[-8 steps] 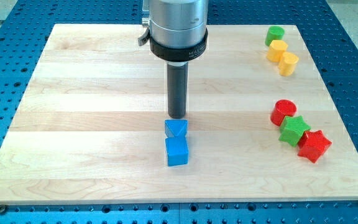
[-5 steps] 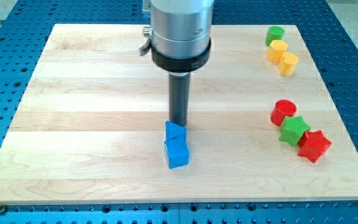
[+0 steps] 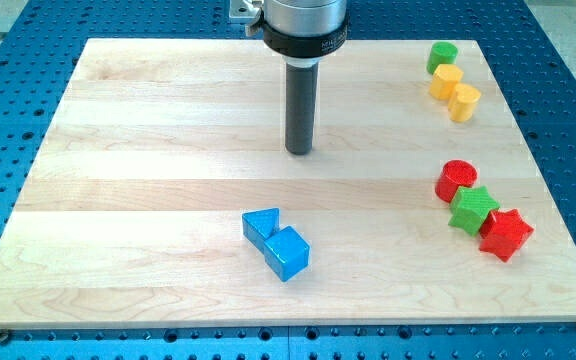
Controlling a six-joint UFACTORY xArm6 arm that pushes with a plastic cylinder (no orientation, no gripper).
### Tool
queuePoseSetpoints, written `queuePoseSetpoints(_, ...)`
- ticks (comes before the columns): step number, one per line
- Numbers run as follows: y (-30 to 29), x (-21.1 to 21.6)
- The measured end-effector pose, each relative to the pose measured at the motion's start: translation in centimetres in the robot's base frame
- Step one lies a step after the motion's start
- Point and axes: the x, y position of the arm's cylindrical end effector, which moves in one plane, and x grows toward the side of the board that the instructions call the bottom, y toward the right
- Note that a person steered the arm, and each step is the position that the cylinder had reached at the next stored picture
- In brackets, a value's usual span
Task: Place the red circle center of the board
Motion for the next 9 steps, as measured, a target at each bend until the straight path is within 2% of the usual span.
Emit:
queuePoseSetpoints(1,2.1,1.0)
queuePoseSetpoints(2,8.4,1.0)
queuePoseSetpoints(3,19.2,0.7)
queuePoseSetpoints(4,26.5,-1.6)
queuePoseSetpoints(8,29.8,-1.5)
queuePoseSetpoints(9,30.6,3.4)
